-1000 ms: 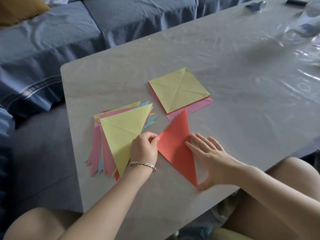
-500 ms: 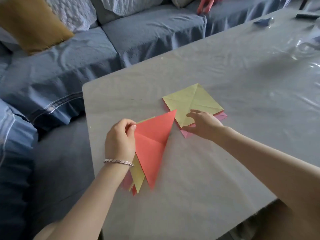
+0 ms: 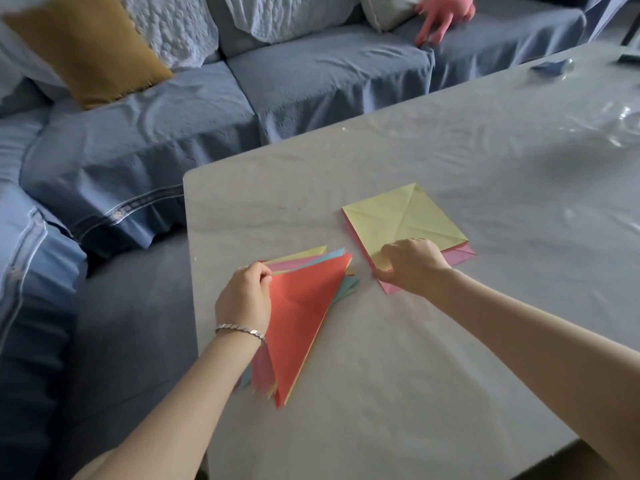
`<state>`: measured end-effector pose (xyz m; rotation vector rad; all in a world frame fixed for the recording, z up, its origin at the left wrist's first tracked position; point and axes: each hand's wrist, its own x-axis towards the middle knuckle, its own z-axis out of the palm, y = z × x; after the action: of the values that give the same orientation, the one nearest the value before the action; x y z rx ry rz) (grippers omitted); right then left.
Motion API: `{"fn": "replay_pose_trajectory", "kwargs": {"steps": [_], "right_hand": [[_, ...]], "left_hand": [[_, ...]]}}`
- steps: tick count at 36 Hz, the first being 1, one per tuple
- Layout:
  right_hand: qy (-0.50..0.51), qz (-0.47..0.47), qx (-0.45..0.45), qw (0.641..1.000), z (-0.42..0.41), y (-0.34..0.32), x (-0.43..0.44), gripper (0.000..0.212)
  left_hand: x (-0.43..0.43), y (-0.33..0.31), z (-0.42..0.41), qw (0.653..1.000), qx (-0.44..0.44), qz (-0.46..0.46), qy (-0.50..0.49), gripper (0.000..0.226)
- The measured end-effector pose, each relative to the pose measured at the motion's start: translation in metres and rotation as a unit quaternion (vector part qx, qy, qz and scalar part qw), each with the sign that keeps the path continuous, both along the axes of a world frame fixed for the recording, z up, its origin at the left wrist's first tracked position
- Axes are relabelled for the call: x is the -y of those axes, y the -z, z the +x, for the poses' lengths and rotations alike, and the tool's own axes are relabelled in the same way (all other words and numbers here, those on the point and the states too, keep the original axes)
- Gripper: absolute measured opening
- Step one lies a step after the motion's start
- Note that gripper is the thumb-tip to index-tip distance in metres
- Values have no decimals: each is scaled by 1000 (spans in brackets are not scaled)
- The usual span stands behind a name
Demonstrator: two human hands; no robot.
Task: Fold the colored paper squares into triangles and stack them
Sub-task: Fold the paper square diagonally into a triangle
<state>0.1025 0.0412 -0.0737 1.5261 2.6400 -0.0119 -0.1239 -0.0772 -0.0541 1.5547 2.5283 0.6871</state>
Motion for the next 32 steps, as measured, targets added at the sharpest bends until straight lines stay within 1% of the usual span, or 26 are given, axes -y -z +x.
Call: {"fn": "replay_pose_trajectory", "kwargs": {"steps": [2, 5, 7, 9, 10, 11, 12, 14, 15, 17, 19, 21, 23, 26, 29, 32], "right_hand": [[-14, -2, 12, 1000, 2, -2, 0, 53], [-48, 7, 28, 998, 4, -5, 5, 56], [-54, 6, 21, 998, 5, -5, 8, 55], [-48, 4, 9, 999, 8, -5, 8, 55], [-44, 4, 4, 999, 9, -4, 8, 56], [-41, 4, -1, 999, 10, -3, 8, 56], [-38, 3, -8, 999, 10, -3, 8, 56], [-29, -7, -38, 999, 13, -3, 8, 55], [-20, -19, -62, 998, 16, -3, 7, 54], [19, -62, -129, 990, 25, -3, 3, 52], [85, -90, -184, 975, 39, -3, -5, 48], [151, -92, -201, 963, 54, -3, -14, 45], [216, -99, -209, 949, 67, -4, -24, 46], [307, -115, -263, 907, 77, -3, -40, 47], [336, -122, -319, 878, 78, -3, -51, 45], [358, -137, -329, 863, 76, -7, -56, 44]], "left_hand": [[-1, 3, -2, 1000, -5, -7, -2, 12], [-1, 5, 0, 999, -34, 2, 12, 12], [-1, 6, 8, 997, -64, 35, 40, 17], [-3, 6, 21, 990, -75, 90, 84, 22], [-5, 3, 30, 986, -63, 105, 114, 21], [-8, 1, 40, 983, -30, 106, 145, 20], [-11, -2, 50, 980, 20, 98, 171, 19], [-20, -6, 70, 971, 127, 53, 196, 19], [-27, -6, 79, 967, 164, 24, 194, 21], [-40, -2, 93, 963, 201, -33, 178, 26], [-55, -1, 104, 963, 204, -72, 161, 31], [-69, 0, 111, 964, 200, -94, 151, 35], [-80, 1, 118, 964, 185, -116, 151, 39], [-91, 5, 126, 961, 182, -150, 148, 41], [-96, 9, 131, 962, 199, -145, 119, 37], [-98, 12, 132, 963, 216, -133, 96, 33]]}}
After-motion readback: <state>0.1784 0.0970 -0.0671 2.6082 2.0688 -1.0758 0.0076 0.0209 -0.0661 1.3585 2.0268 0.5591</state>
